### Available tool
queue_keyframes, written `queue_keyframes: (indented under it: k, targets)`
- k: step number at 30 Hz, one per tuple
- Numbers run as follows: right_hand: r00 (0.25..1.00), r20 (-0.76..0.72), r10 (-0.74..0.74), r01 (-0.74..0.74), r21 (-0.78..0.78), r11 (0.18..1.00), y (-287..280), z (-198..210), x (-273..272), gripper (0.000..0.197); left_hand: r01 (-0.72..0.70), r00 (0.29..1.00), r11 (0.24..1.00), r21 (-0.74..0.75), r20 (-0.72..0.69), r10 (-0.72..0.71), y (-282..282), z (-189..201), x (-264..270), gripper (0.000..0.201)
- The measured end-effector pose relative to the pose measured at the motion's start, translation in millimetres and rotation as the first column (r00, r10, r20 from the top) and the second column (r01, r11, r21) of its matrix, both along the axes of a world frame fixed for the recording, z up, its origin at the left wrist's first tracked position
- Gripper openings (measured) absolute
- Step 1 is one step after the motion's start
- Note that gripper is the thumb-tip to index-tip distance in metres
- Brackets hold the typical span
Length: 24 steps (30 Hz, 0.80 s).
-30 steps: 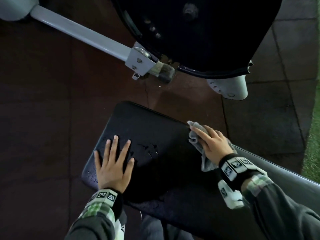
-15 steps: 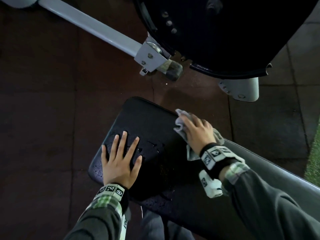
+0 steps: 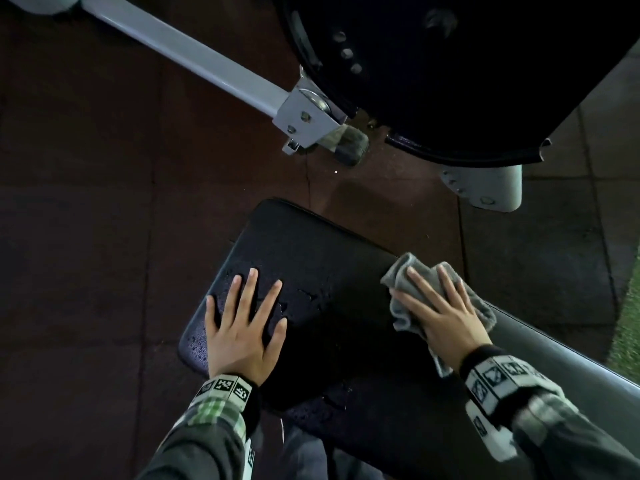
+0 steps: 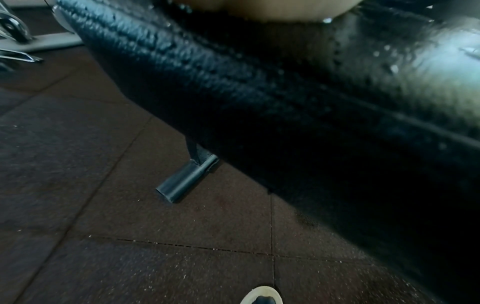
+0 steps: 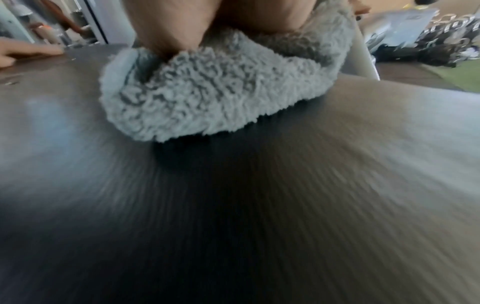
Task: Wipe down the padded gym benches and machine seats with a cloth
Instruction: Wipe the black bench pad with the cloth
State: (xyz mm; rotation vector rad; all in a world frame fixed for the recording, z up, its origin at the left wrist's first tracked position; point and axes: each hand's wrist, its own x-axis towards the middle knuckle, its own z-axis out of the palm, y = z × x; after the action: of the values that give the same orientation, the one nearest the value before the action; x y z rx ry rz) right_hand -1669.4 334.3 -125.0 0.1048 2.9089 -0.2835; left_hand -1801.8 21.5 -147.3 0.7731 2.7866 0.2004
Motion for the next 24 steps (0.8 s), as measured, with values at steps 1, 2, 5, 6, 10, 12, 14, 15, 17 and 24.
queue_keyframes:
  k: [1,2,5,6,10,12,14,15,17,24]
  targets:
    - [0.998,0.024,-0.058,0.059,-0.016,0.998,0,1,-15,0.06,0.002,1.0,1.0,-0.002,0.001,-0.002,0,0,0,0.059]
    - [0.993,0.057,-0.107,0.109,-0.033,0.994,-2,2,-31,0.062,0.003,1.0,1.0,0.0,0.001,-0.003,0,0,0,0.059]
    - [0.986,0.072,-0.147,0.152,-0.061,0.987,-25,7,-76,0.055,0.004,1.0,1.0,0.002,-0.001,-0.004,-2,0,0,0.059]
    - [0.989,0.058,-0.133,0.137,-0.053,0.989,-36,9,-85,0.051,0.004,1.0,1.0,0.0,-0.001,-0.004,-2,-1,0,0.06]
    - [0.995,-0.004,0.098,-0.098,0.004,0.995,-68,1,-74,0.056,0.002,1.0,1.0,0.003,0.0,-0.002,-1,-1,0,0.06]
    - [0.956,-0.003,0.294,-0.294,0.031,0.955,-66,-7,-45,0.064,0.0,1.0,1.0,0.0,-0.004,0.0,-1,-1,0,0.06]
    - [0.922,0.021,0.387,-0.388,0.05,0.92,-54,-9,-16,0.069,-0.004,1.0,1.0,0.003,-0.005,0.004,0,0,0,0.06]
    - [0.924,0.033,0.382,-0.383,0.053,0.922,-45,-9,-6,0.071,-0.005,1.0,1.0,0.003,-0.004,0.005,0,0,0,0.06]
    - [0.954,0.041,0.296,-0.298,0.037,0.954,-27,-8,4,0.069,-0.006,1.0,1.0,0.0,-0.001,0.006,0,-1,0,0.059]
    - [0.982,0.138,-0.132,0.149,-0.121,0.981,-20,4,-63,0.057,0.005,1.0,1.0,0.007,-0.02,-0.005,-1,-2,1,0.059]
